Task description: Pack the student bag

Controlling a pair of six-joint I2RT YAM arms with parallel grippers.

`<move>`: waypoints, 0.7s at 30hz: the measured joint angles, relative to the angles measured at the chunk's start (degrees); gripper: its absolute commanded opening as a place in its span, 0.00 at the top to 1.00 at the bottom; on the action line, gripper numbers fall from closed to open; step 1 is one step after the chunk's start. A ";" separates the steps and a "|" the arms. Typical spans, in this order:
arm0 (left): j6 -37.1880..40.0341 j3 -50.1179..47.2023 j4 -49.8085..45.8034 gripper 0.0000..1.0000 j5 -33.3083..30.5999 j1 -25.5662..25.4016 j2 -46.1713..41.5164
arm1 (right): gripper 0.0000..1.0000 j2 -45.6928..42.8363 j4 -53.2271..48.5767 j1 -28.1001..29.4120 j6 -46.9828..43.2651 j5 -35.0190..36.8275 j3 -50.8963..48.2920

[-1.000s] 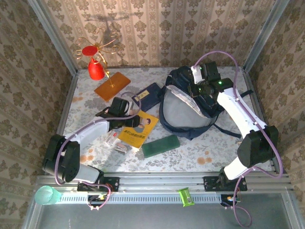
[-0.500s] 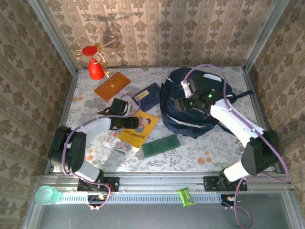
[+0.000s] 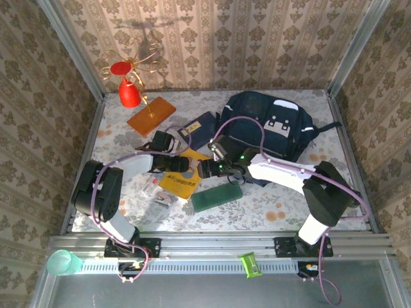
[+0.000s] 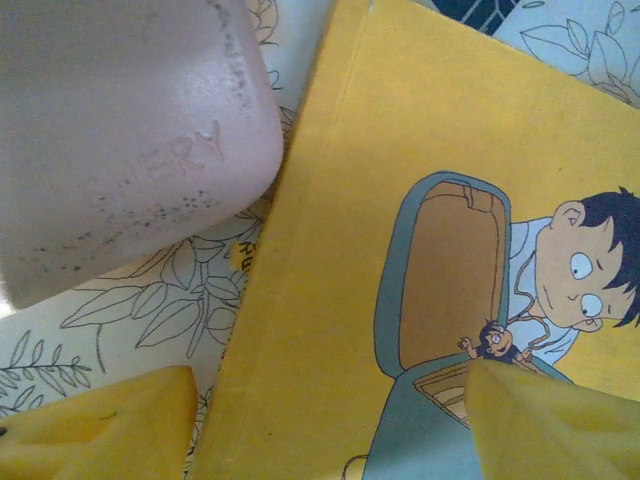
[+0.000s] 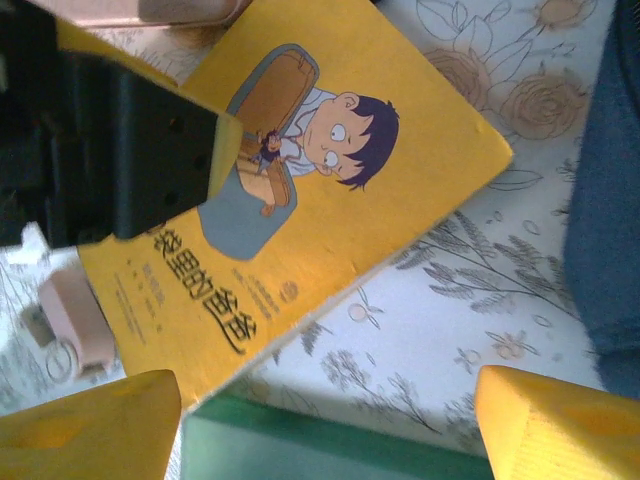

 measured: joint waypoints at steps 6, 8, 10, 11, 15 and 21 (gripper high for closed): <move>0.02 -0.17 0.07 0.29 0.11 0.00 0.00 | 0.28 5.88 6.78 0.00 9.79 -0.20 -0.17; 0.00 -0.57 0.42 0.29 0.15 0.00 0.00 | 0.29 7.54 8.90 0.00 12.55 -0.20 -0.31; 0.02 -1.25 1.14 0.29 0.17 0.00 0.00 | 0.29 9.07 10.36 0.00 15.02 -0.20 -0.48; 0.00 -1.38 1.44 0.29 0.20 0.02 0.00 | 0.29 9.66 10.93 0.00 15.82 -0.20 -0.52; -0.02 -1.90 2.45 0.30 0.33 0.04 -0.11 | 0.33 12.15 12.98 0.26 19.56 -0.13 -0.55; 0.00 -2.40 3.21 0.30 0.52 0.13 -0.31 | 0.54 13.70 15.69 0.57 23.65 -0.02 -0.55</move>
